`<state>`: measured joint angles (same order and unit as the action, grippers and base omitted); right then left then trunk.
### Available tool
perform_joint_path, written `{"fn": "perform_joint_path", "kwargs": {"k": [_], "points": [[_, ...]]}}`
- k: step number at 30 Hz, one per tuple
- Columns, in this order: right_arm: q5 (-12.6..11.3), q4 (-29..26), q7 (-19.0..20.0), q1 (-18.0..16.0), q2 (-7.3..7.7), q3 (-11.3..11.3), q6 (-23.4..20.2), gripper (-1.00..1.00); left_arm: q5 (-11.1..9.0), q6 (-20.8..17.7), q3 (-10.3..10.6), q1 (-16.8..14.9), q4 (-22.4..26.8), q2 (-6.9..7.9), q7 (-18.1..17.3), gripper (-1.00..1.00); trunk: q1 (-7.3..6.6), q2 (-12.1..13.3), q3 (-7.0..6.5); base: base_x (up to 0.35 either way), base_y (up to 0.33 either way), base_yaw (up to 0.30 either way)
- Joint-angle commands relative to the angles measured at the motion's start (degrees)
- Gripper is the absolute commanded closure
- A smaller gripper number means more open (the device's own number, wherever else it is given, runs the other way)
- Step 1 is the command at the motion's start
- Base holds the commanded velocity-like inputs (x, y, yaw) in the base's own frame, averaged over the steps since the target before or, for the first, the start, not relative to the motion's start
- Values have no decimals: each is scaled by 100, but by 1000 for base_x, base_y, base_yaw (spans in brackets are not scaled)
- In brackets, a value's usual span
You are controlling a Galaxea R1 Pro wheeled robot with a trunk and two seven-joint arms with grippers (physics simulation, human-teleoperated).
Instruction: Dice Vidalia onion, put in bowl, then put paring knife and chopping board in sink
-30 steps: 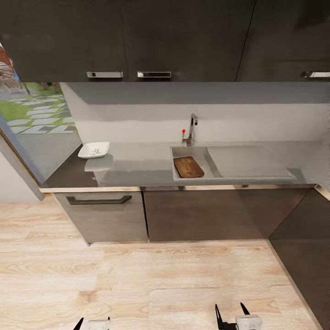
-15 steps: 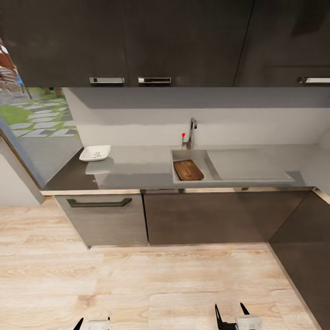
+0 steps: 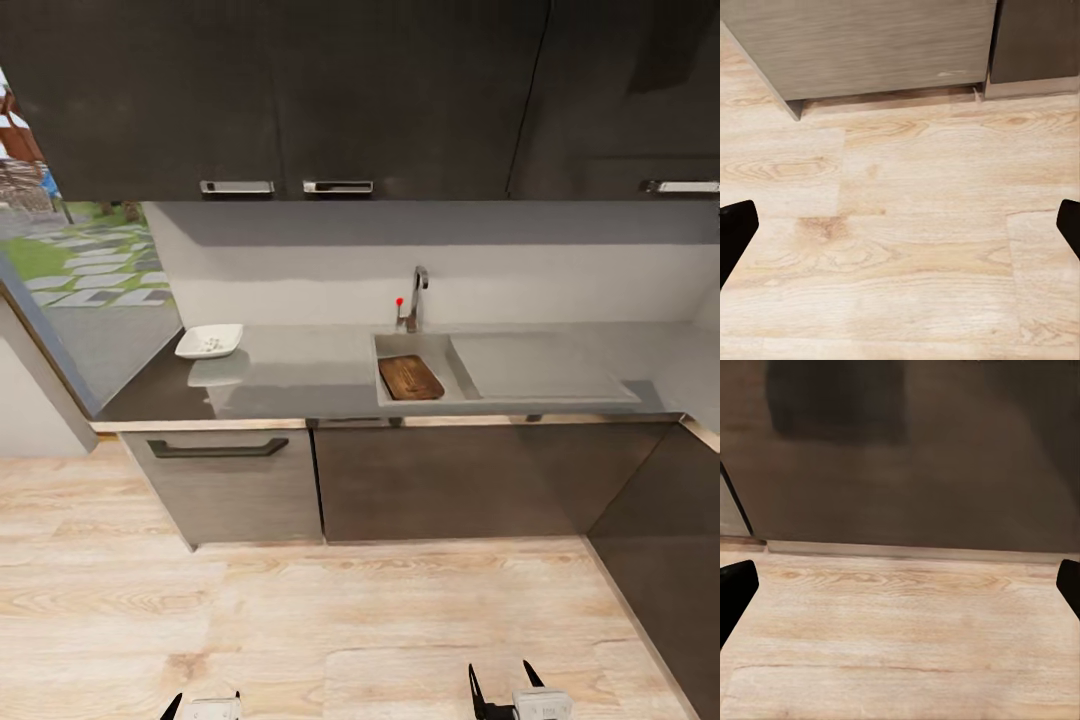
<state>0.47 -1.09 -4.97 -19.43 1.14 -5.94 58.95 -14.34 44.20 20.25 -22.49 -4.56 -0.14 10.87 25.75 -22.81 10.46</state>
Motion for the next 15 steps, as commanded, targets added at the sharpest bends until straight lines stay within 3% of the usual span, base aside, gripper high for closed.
{"fn": "perform_joint_path", "kwargs": {"k": [1,8,11,14,15], "points": [[6,4,-52,-7,1,-48,11,-100,-34,27,50,-9,-19,-3,11,-100,3,-11,2,0,0,0],[6,4,-48,-5,2,-48,8,-100,-34,-64,50,-9,-19,-3,11,-100,3,-11,-62,0,0,0],[6,10,-53,-3,28,-42,-93,-100,-34,-403,48,-9,-19,2,8,-100,3,-11,-89,0,0,0],[6,18,-55,-4,79,-40,-925,-100,-38,-937,43,-7,-19,59,7,-100,3,-11,-107,0,0,0],[6,19,-49,-4,115,-39,-1653,-100,-42,-1369,42,-7,-19,114,-54,-100,3,-11,-109,0,0,0]]}}
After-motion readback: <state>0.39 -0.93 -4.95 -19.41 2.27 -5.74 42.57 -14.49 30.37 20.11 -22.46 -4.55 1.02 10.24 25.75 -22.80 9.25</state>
